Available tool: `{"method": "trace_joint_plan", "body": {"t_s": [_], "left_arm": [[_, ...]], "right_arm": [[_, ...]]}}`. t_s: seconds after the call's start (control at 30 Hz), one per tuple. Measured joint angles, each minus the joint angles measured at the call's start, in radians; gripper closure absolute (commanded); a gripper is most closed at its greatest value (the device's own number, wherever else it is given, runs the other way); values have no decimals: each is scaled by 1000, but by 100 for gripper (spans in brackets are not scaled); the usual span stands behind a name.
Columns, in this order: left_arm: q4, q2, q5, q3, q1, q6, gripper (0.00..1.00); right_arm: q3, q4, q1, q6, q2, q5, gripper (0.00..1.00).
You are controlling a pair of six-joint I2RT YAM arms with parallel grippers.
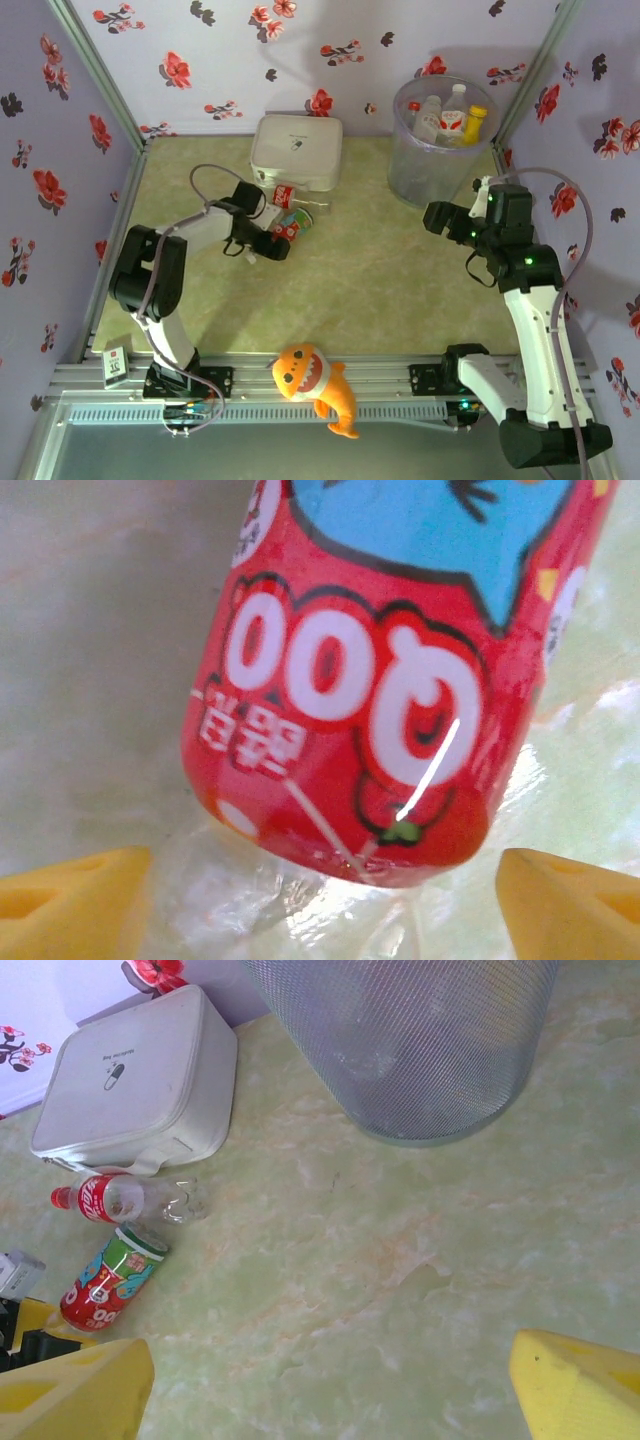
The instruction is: Put the plastic bottles in the bin
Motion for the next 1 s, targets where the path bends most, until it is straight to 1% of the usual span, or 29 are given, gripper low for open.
{"method": "trace_joint_plan", "body": {"t_s": [0.07,0.23,0.3,0.4,0.57,0.83,0.93,1.0], "left_arm": [[0,0,-11,0,-18,-9,23],[-19,0,-56,0,-54,-24,26],[-29,0,-82,0,-69,-31,32],[-38,0,-113,0,-87,-42,44],[-37,-3,-133,0,-98,-69,57],[-35,-46,-145,0,-111,-98,60],[-15,-92,-143,-11,-114,-115,66],[15,-134,-133,-31,-120,-137,73]], "right_arm": [[-4,3,0,0,0,0,8],[-10,6,0,0,0,0,8],[-12,8,0,0,0,0,8],[-16,12,0,0,2,1,8],[-18,14,0,0,11,4,8],[-31,19,0,0,14,7,8],[-37,26,0,6,15,5,8],[-44,40,0,17,15,-2,8]]}}
